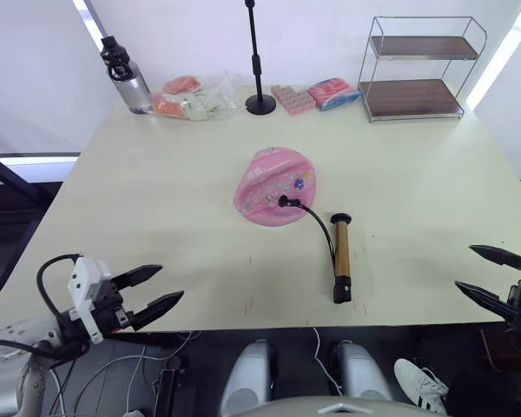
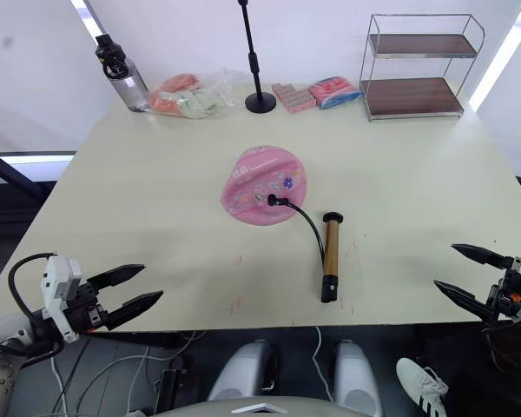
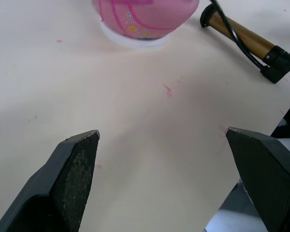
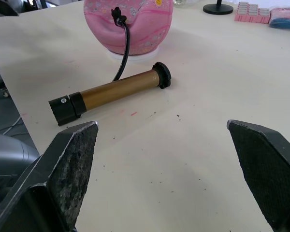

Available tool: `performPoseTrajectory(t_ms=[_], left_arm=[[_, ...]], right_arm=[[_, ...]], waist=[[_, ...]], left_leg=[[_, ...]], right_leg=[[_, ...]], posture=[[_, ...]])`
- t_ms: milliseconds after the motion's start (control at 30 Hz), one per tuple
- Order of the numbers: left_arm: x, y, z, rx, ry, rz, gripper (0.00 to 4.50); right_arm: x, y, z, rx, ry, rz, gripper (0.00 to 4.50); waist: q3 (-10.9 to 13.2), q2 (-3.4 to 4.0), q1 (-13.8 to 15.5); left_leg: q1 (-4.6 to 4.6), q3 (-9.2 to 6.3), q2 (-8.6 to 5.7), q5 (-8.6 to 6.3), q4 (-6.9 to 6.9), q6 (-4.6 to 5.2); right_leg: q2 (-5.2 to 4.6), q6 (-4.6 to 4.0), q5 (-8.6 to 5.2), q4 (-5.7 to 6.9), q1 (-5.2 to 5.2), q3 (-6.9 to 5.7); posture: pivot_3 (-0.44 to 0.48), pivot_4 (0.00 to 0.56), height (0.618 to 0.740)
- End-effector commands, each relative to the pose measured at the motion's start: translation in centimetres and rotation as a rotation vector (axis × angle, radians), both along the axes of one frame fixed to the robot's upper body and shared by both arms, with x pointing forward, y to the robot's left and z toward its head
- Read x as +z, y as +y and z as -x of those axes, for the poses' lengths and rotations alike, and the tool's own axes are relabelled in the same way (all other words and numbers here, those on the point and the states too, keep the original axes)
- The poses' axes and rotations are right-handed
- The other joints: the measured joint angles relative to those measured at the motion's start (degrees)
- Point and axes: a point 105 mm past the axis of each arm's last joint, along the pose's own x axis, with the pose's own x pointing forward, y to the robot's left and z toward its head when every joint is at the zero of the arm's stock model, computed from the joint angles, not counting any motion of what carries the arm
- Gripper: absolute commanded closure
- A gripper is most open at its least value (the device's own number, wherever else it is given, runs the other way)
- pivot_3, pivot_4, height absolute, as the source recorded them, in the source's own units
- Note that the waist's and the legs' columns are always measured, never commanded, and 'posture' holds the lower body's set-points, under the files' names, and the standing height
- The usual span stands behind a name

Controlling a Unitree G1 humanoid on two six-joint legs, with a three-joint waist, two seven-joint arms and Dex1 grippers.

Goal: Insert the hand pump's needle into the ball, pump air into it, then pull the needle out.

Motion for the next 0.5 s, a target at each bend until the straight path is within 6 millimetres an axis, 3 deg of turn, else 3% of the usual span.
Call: performPoseTrajectory(t_ms=[33,500], left_arm=[[-0.2,-2.9,0.0,-0.065,0.019,-0.011,0.07],[-0.2,-14.3,-2.9,-0.244,0.085,0.011,0.07]], right_arm=[[1.5,0.6,0.3,0.06,-0.034,0.0,0.0],[2.8,4.2,1.5,0.245,-0.031,-0.022,0.0]], waist=[[0.0,0.0,0.0],[0.0,-0.05,-0.1]], left_leg=[[0.03,0.09,0.0,-0.02,0.0,0.03],[0.1,0.17,-0.12,-0.05,0.04,0.09]], right_leg=[[0.01,-0.01,0.02,0.01,0.0,0.07],[0.16,0.0,0.08,0.08,0.01,0.29]], posture=[[0.0,0.15,0.74],[0.0,0.15,0.74]])
